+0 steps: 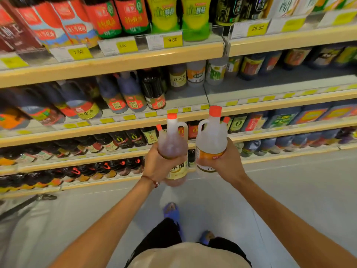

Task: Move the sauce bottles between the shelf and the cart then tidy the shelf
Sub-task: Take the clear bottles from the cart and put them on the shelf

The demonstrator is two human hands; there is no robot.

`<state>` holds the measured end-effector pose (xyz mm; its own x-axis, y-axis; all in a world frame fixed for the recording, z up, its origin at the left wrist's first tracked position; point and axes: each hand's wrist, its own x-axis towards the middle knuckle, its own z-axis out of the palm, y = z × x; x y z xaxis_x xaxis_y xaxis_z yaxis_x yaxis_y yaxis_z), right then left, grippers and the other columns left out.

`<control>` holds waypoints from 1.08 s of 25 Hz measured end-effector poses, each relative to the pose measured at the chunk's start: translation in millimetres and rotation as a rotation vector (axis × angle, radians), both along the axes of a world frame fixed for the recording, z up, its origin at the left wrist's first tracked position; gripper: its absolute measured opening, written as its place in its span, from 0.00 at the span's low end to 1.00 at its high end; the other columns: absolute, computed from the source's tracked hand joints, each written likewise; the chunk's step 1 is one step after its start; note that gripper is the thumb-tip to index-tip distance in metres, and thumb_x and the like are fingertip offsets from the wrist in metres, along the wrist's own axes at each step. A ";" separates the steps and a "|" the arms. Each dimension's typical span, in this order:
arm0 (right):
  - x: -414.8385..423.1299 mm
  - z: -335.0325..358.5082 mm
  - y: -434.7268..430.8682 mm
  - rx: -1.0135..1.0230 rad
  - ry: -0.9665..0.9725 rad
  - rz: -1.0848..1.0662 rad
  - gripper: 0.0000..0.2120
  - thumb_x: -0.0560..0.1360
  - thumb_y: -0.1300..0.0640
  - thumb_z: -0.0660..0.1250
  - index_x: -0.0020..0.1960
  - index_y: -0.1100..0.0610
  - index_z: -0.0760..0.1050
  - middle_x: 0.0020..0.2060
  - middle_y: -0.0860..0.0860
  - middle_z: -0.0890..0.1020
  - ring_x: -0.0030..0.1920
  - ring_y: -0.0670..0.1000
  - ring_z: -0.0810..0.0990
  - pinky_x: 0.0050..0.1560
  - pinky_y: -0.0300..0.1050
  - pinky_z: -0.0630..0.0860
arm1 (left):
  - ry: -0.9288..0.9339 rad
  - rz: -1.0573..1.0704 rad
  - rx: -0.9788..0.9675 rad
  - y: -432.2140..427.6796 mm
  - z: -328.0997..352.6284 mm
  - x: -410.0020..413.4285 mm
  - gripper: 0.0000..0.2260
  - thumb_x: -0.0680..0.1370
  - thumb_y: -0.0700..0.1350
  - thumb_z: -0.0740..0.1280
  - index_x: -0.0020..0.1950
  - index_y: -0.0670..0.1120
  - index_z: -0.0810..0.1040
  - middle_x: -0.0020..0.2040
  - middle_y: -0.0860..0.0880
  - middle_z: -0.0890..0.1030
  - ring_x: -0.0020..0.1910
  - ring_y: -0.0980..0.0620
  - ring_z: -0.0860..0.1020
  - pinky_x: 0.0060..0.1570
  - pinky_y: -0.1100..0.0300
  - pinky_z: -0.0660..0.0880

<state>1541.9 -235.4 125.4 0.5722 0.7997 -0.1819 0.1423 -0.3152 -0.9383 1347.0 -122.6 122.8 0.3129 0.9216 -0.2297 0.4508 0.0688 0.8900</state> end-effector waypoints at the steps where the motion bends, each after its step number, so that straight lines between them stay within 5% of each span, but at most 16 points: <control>1: 7.9 0.2 4.0 0.005 0.000 0.009 0.48 0.48 0.42 0.84 0.65 0.52 0.74 0.56 0.47 0.84 0.55 0.47 0.84 0.52 0.49 0.84 | 0.011 0.005 0.011 0.7 -0.4 7.5 0.33 0.55 0.61 0.81 0.55 0.52 0.78 0.48 0.54 0.84 0.48 0.55 0.83 0.49 0.47 0.81; 9: 52.6 -4.2 51.1 -0.003 -0.009 0.005 0.50 0.48 0.41 0.85 0.67 0.52 0.73 0.57 0.47 0.84 0.57 0.49 0.84 0.56 0.54 0.84 | 0.179 0.024 0.144 39.8 -3.9 62.5 0.38 0.54 0.71 0.75 0.57 0.53 0.75 0.49 0.58 0.82 0.48 0.54 0.81 0.48 0.54 0.79; 13: 65.7 -5.3 69.9 0.006 -0.007 0.013 0.50 0.49 0.44 0.86 0.67 0.52 0.73 0.57 0.45 0.84 0.57 0.46 0.84 0.53 0.44 0.83 | 0.090 0.003 0.121 63.6 -7.8 77.0 0.36 0.54 0.66 0.76 0.57 0.52 0.75 0.50 0.58 0.82 0.49 0.56 0.80 0.47 0.60 0.78; 16: 76.4 -5.0 79.8 0.004 -0.007 0.036 0.43 0.55 0.55 0.89 0.65 0.51 0.72 0.54 0.41 0.82 0.53 0.41 0.82 0.44 0.31 0.79 | -0.010 0.018 0.066 72.6 -11.3 84.8 0.34 0.56 0.58 0.81 0.58 0.51 0.76 0.51 0.55 0.83 0.50 0.56 0.82 0.49 0.57 0.79; 19: 88.8 -4.2 91.4 0.012 -0.026 0.086 0.41 0.57 0.58 0.88 0.63 0.50 0.71 0.52 0.39 0.82 0.51 0.39 0.82 0.40 0.31 0.78 | -0.077 0.053 0.083 72.7 -4.5 96.4 0.32 0.58 0.47 0.84 0.58 0.49 0.75 0.51 0.55 0.82 0.50 0.57 0.81 0.45 0.65 0.78; 24: 114.4 3.1 106.7 0.067 -0.072 0.146 0.41 0.57 0.58 0.88 0.64 0.53 0.71 0.54 0.43 0.81 0.54 0.43 0.81 0.42 0.32 0.77 | -0.034 0.129 0.242 73.7 7.3 118.6 0.35 0.57 0.54 0.82 0.59 0.52 0.72 0.51 0.57 0.80 0.48 0.58 0.80 0.43 0.60 0.79; 27: 127.9 5.7 114.9 0.137 -0.108 0.160 0.42 0.57 0.57 0.88 0.65 0.51 0.69 0.56 0.44 0.80 0.53 0.41 0.80 0.42 0.33 0.78 | -0.033 0.134 0.342 79.7 12.5 127.7 0.34 0.59 0.50 0.83 0.59 0.52 0.69 0.49 0.61 0.76 0.47 0.65 0.76 0.41 0.72 0.74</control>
